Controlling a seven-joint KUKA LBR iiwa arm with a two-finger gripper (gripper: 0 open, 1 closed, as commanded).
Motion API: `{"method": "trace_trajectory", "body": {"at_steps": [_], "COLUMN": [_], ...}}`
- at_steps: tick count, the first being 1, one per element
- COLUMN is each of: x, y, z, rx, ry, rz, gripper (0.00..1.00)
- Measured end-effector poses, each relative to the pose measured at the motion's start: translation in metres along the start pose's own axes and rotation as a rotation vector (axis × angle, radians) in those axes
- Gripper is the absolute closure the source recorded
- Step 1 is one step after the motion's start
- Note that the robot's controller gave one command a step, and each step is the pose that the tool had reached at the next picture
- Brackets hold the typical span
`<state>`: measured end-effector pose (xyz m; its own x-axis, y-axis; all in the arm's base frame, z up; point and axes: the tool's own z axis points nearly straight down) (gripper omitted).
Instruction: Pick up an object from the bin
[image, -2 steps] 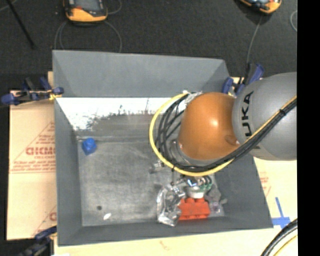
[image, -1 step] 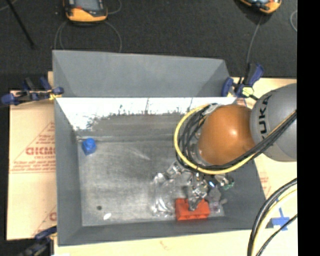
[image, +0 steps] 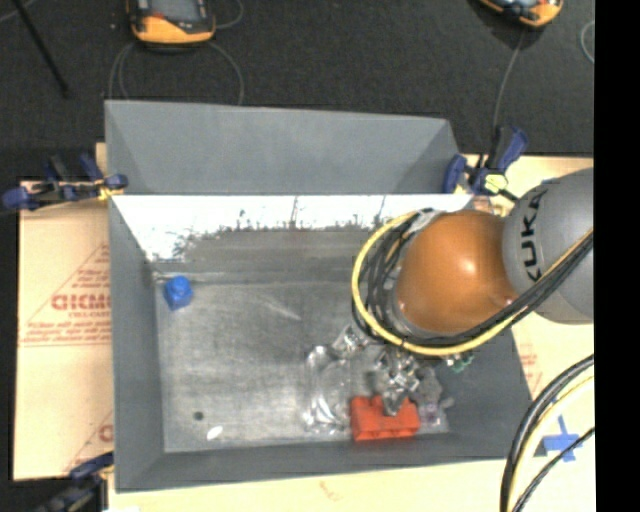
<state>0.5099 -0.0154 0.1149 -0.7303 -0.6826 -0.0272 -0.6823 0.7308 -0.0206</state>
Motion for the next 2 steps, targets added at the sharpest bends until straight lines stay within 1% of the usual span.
{"method": "trace_trajectory", "body": {"at_steps": [1, 2], "x": [0.005, 0.002], "y": [0.017, 0.024], "z": [-0.053, -0.003], "rx": [-0.021, -0.011], "ry": [0.019, 0.004], "rz": [-0.304, -0.606], "gripper": [0.00, 0.00]}}
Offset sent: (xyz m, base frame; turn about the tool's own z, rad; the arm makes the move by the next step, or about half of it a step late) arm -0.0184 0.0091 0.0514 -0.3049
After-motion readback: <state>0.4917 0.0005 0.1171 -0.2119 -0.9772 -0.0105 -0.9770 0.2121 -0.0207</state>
